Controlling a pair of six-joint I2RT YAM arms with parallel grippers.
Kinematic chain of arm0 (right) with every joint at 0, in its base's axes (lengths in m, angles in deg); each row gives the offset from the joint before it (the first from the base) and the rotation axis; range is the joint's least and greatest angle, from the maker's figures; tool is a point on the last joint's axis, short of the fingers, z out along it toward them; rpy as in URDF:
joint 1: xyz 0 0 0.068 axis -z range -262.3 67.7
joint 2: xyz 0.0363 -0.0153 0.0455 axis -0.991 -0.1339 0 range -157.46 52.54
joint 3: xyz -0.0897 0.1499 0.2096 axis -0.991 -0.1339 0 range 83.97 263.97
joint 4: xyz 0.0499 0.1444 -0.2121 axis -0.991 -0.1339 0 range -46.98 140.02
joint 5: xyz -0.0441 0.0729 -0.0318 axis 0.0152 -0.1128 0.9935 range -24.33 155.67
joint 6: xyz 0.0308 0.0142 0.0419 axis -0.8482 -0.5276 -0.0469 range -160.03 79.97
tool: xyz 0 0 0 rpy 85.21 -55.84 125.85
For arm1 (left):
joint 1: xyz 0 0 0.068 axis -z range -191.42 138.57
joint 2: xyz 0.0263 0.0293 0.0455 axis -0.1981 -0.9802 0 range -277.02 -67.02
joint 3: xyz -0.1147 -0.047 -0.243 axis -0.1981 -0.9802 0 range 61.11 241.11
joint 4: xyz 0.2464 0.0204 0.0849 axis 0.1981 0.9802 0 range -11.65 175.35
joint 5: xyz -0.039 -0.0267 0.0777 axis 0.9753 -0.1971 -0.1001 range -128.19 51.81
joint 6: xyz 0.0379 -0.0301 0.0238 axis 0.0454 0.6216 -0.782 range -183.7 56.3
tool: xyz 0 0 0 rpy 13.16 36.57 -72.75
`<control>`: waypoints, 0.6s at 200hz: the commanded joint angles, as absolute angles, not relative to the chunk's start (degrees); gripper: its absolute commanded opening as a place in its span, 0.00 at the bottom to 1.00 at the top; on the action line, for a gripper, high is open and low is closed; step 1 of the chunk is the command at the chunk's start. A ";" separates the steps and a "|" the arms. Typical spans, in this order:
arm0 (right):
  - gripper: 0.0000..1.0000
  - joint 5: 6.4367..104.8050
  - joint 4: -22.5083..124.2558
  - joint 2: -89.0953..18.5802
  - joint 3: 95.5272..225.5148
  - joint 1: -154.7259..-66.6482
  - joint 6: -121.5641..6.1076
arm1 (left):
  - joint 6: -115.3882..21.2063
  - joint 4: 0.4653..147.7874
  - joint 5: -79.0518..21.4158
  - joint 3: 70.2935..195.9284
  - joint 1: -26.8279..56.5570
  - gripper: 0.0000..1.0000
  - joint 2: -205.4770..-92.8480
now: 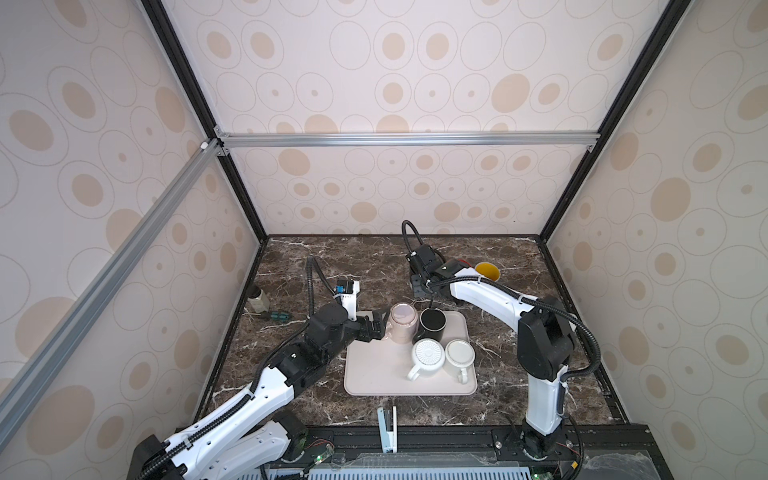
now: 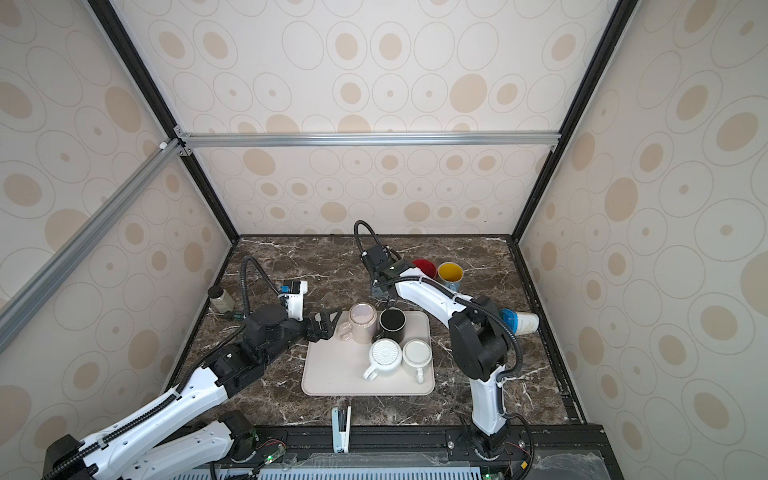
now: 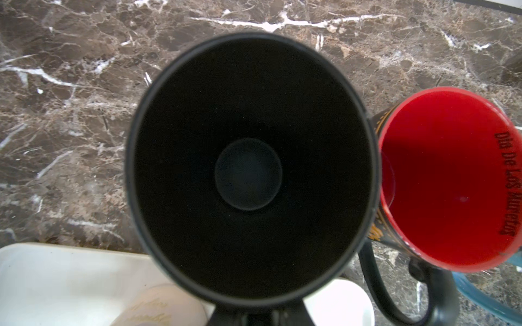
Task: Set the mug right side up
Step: 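Turn the black white-based mug upright with right gripper, lower beside skull mug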
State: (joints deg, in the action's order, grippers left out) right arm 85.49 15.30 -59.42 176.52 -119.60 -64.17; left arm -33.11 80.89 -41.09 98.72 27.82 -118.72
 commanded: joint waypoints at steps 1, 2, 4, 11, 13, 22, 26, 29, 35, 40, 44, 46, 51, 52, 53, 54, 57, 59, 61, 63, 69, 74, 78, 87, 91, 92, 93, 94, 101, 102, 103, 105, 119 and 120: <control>0.00 88.05 18.31 -59.23 176.26 -118.85 -63.69 | -33.73 79.60 -40.77 98.48 27.31 0.99 -119.07; 0.00 88.02 18.39 -59.24 176.17 -118.81 -63.72 | -33.73 79.59 -40.76 98.47 27.32 0.99 -119.06; 0.00 88.00 18.45 -59.25 176.10 -118.74 -63.75 | -33.73 79.60 -40.74 98.42 27.35 0.99 -119.14; 0.00 87.95 18.61 -59.34 175.74 -118.46 -63.80 | -33.64 79.49 -40.74 98.37 27.36 0.99 -119.23; 0.00 87.88 18.68 -59.34 175.58 -118.48 -63.77 | -33.64 79.53 -40.69 98.33 27.27 0.99 -119.25; 0.00 87.57 18.92 -59.43 175.08 -118.34 -63.70 | -33.64 79.40 -40.61 98.23 27.30 0.99 -119.31; 0.00 87.56 19.04 -59.51 174.98 -118.27 -63.68 | -33.59 79.41 -40.69 98.25 27.40 0.99 -119.44; 0.00 87.68 19.09 -59.58 174.86 -118.18 -63.68 | -33.56 79.42 -40.64 98.16 27.34 0.98 -119.60; 0.00 87.72 19.25 -59.69 174.61 -118.16 -63.74 | -33.55 79.35 -40.67 98.20 27.30 0.98 -119.60; 0.00 87.88 19.34 -59.84 174.44 -118.08 -63.70 | -33.55 79.23 -40.57 98.05 27.33 0.98 -119.68; 0.00 88.03 19.27 -59.94 174.38 -118.05 -63.60 | -33.49 79.11 -40.61 98.03 27.36 0.98 -119.70; 0.00 88.09 19.33 -60.00 174.38 -118.00 -63.59 | -33.47 79.06 -40.57 98.00 27.30 0.98 -119.74; 0.00 88.24 19.29 -60.10 174.28 -118.01 -63.65 | -33.38 78.92 -40.48 97.95 27.39 0.98 -119.79; 0.00 88.25 19.28 -60.12 174.25 -118.00 -63.62 | -33.38 78.94 -40.43 97.94 27.36 0.98 -119.77; 0.00 88.26 19.31 -60.13 174.24 -117.95 -63.60 | -33.38 78.95 -40.41 97.94 27.35 0.98 -119.81; 0.00 88.26 19.29 -60.13 174.15 -117.97 -63.59 | -33.42 78.91 -40.40 97.94 27.34 0.98 -119.87; 0.00 88.26 19.34 -60.21 174.02 -117.96 -63.58 | -33.38 78.80 -40.31 97.94 27.34 0.98 -119.86; 0.00 88.33 19.35 -60.22 174.05 -117.94 -63.63 | -33.38 78.72 -40.26 97.87 27.38 0.98 -119.96; 0.00 88.34 19.42 -60.24 173.99 -117.93 -63.59 | -33.35 78.70 -40.22 97.85 27.35 0.98 -120.00; 0.00 88.35 19.39 -60.29 173.95 -117.95 -63.63 | -33.37 78.66 -40.21 97.85 27.34 0.98 -120.01; 0.00 88.51 19.33 -60.33 173.88 -117.83 -63.63 | -33.33 78.61 -40.14 97.83 27.36 0.98 -120.11; 0.00 88.69 19.28 -60.48 173.81 -117.81 -63.67 | -33.37 78.54 -40.12 97.77 27.34 0.98 -120.30; 0.00 88.70 19.22 -60.57 173.72 -117.80 -63.73 | -33.44 78.46 -40.12 97.75 27.36 0.98 -120.40; 0.00 88.98 19.24 -60.66 173.62 -117.82 -63.85 | -33.46 78.35 -40.12 97.66 27.35 0.98 -120.51; 0.00 89.13 19.24 -60.66 173.55 -117.82 -63.90 | -33.40 78.30 -40.12 97.60 27.35 0.98 -120.54; 0.00 89.22 19.25 -60.66 173.54 -117.81 -63.92 | -33.39 78.24 -40.12 97.55 27.30 0.98 -120.54; 0.00 89.27 19.26 -60.66 173.49 -117.81 -63.93 | -33.38 78.20 -40.12 97.52 27.32 0.98 -120.54; 0.00 89.29 19.26 -60.62 173.42 -117.81 -63.97 | -33.38 78.14 -40.12 97.47 27.37 0.98 -120.54; 0.00 89.39 19.33 -60.70 173.29 -117.82 -63.95 | -33.31 77.94 -39.96 97.32 27.34 0.98 -120.67; 0.00 89.40 19.38 -60.72 173.28 -117.81 -63.99 | -33.30 77.92 -39.96 97.28 27.34 0.98 -120.69; 0.00 89.45 19.37 -60.69 173.27 -117.77 -64.00 | -33.29 77.87 -40.00 97.26 27.34 0.98 -120.71; 0.00 89.57 19.35 -60.73 173.18 -117.76 -64.02 | -33.29 77.83 -39.98 97.20 27.34 0.98 -120.74; 0.00 90.08 19.57 -60.88 172.87 -117.73 -64.18 | -33.20 77.55 -39.90 96.98 27.32 0.98 -120.83; 0.00 90.09 19.64 -60.90 172.85 -117.72 -64.19 | -33.20 77.51 -39.88 96.98 27.33 0.98 -120.86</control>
